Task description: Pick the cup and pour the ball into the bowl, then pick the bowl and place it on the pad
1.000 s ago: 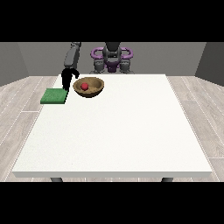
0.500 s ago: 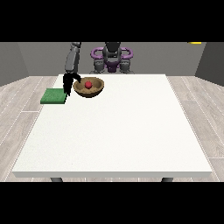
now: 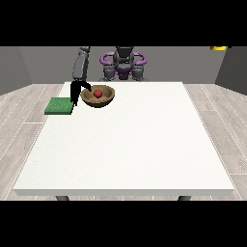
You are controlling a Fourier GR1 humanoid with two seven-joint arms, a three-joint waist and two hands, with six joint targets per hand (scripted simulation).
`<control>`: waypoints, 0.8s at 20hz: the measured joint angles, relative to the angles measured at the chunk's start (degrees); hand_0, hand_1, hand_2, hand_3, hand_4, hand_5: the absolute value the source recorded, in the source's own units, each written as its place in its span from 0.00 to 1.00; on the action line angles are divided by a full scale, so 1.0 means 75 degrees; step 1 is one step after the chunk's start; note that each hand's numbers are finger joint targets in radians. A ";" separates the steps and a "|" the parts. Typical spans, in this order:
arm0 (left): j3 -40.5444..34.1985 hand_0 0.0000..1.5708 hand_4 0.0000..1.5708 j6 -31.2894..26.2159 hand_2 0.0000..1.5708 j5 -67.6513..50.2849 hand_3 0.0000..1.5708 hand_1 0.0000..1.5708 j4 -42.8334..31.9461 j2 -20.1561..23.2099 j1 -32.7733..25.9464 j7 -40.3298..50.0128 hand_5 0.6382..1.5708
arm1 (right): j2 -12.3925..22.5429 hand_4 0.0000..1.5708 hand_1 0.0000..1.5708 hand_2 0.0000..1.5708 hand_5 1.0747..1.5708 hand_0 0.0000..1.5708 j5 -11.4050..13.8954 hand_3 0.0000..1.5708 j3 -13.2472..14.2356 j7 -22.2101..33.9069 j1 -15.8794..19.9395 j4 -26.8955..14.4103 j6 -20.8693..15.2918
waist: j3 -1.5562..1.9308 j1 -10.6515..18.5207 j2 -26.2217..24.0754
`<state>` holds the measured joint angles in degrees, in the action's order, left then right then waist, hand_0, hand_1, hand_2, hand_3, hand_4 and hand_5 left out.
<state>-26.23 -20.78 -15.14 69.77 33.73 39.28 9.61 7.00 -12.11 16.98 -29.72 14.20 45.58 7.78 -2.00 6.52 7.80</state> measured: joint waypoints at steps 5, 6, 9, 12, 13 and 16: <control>-0.0139 0.00 0.65 -0.0116 0.00 -0.0194 0.00 0.00 -0.0097 0.0221 0.0066 0.0108 0.96 | -0.0070 0.39 0.56 0.37 0.88 0.56 0.0078 0.00 -0.0005 0.0222 -0.0069 0.0195 -0.0413 | -0.0016 0.0043 0.0013; -0.0159 0.00 0.65 -0.0149 0.00 -0.0237 0.00 0.00 -0.0083 0.0260 0.0097 0.0121 0.96 | -0.0103 0.40 0.94 1.00 0.84 0.94 0.0096 0.29 0.0020 0.0216 -0.0110 0.0266 -0.0562 | -0.0056 0.0094 0.0067; -0.0242 0.00 0.65 -0.0198 0.00 -0.0366 0.00 0.00 0.0005 0.0360 0.0217 0.0126 0.96 | -0.0071 0.60 1.00 1.00 0.80 1.00 0.0342 1.00 -0.0085 0.0264 -0.0348 0.0555 -0.0942 | -0.0150 0.0289 0.0217; -0.0331 0.00 0.70 -0.0288 0.00 -0.0497 0.00 0.00 0.0026 0.0440 0.0276 0.0092 0.94 | -0.0006 0.59 1.00 1.00 0.88 1.00 0.0610 0.98 -0.0254 0.0392 -0.0596 0.0946 -0.1260 | -0.0174 0.0437 0.0387; -0.0358 0.00 0.71 -0.0309 0.00 -0.0535 0.00 0.00 0.0015 0.0471 0.0292 0.0103 0.94 | 0.0008 0.59 1.00 1.00 0.91 1.00 0.0683 0.90 -0.0301 0.0505 -0.0655 0.1067 -0.1384 | -0.0160 0.0468 0.0411; -0.0402 0.00 0.74 -0.0370 0.00 -0.0641 0.00 0.00 0.0017 0.0544 0.0343 0.0170 0.95 | 0.0051 0.63 1.00 1.00 0.94 1.00 0.0842 0.82 -0.0406 0.0813 -0.0815 0.1399 -0.1702 | -0.0102 0.0560 0.0472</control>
<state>-29.25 -23.55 -19.95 69.90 37.81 41.85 10.88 7.38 -5.79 13.94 -23.62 8.09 56.07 -4.98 -2.77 10.72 11.34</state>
